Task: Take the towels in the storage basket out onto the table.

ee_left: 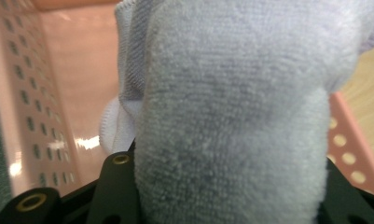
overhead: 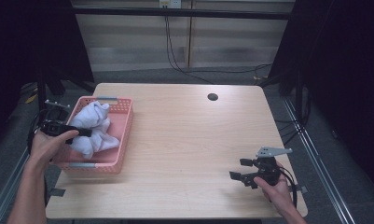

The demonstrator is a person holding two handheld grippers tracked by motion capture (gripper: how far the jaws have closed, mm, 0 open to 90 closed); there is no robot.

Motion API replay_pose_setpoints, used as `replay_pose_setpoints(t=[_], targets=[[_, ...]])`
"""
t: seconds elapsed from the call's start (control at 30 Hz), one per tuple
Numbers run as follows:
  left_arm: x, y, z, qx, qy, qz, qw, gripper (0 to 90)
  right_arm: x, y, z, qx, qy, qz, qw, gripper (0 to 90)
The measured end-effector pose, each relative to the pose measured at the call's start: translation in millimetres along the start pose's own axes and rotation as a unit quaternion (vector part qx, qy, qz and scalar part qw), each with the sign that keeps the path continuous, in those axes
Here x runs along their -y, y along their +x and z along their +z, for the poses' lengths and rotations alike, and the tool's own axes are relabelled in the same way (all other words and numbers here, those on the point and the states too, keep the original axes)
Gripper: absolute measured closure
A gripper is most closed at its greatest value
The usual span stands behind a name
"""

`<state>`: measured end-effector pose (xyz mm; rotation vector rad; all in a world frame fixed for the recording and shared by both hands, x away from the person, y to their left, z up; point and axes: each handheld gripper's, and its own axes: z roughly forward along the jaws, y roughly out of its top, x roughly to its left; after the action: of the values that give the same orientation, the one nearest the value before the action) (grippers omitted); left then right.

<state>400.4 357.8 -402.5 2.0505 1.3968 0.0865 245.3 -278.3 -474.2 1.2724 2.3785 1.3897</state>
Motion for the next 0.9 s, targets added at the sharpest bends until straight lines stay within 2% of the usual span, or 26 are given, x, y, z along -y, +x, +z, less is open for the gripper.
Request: replay_pose_setpoints(t=[0.1,0.13,0.3,0.4,0.47,0.5,0.6,0.67,0.73,0.83,0.9], targets=[[1.0,-2.1,-3.5,0.009,-0.009,-0.001,0.9999,53.7,0.0,0.0,-0.7,0.001,-0.001,0.000,1.0000,19.3],[0.7,-1.9,-5.5,0.009,-0.006,0.006,0.9999,53.7,0.1,-0.2,-0.8,0.001,-0.001,0.000,1.0000,19.3],[-4.2,-6.5,-11.2,0.009,-0.021,0.004,0.9997,54.0,-0.1,-0.4,-0.6,0.000,-0.001,0.002,1.0000,19.3],[-8.8,-9.4,-15.7,0.013,-0.018,0.018,0.9996,54.7,-0.2,-0.5,-0.9,0.001,-0.002,0.004,1.0000,19.3],[-10.7,-11.9,-16.6,0.014,-0.025,0.009,0.9996,55.0,-0.3,-0.6,-1.2,0.000,-0.003,0.006,1.0000,19.3],[-13.4,-12.3,-19.1,0.013,-0.021,0.021,0.9995,55.1,-0.3,-0.5,-1.2,0.001,-0.003,0.006,1.0000,19.3],[-17.8,-16.2,-22.8,0.012,-0.032,0.015,0.9993,55.8,-0.2,-0.6,-1.3,0.000,-0.002,0.004,1.0000,19.3],[-21.2,-17.8,-27.4,0.015,-0.037,0.023,0.9989,56.1,-0.2,-0.2,-1.6,-0.001,-0.002,0.005,1.0000,19.3],[-23.7,-19.8,-31.0,0.020,-0.044,0.021,0.9986,56.5,-0.2,-0.5,-1.6,-0.001,-0.002,0.005,1.0000,19.3],[-27.5,-24.4,-35.7,0.021,-0.045,0.037,0.9981,56.6,-0.2,-0.7,-1.6,0.000,-0.003,0.005,1.0000,19.3],[-29.1,-26.5,-37.4,0.025,-0.050,0.036,0.9978,56.6,-0.2,-0.9,-1.3,-0.001,-0.003,0.004,1.0000,19.3]])
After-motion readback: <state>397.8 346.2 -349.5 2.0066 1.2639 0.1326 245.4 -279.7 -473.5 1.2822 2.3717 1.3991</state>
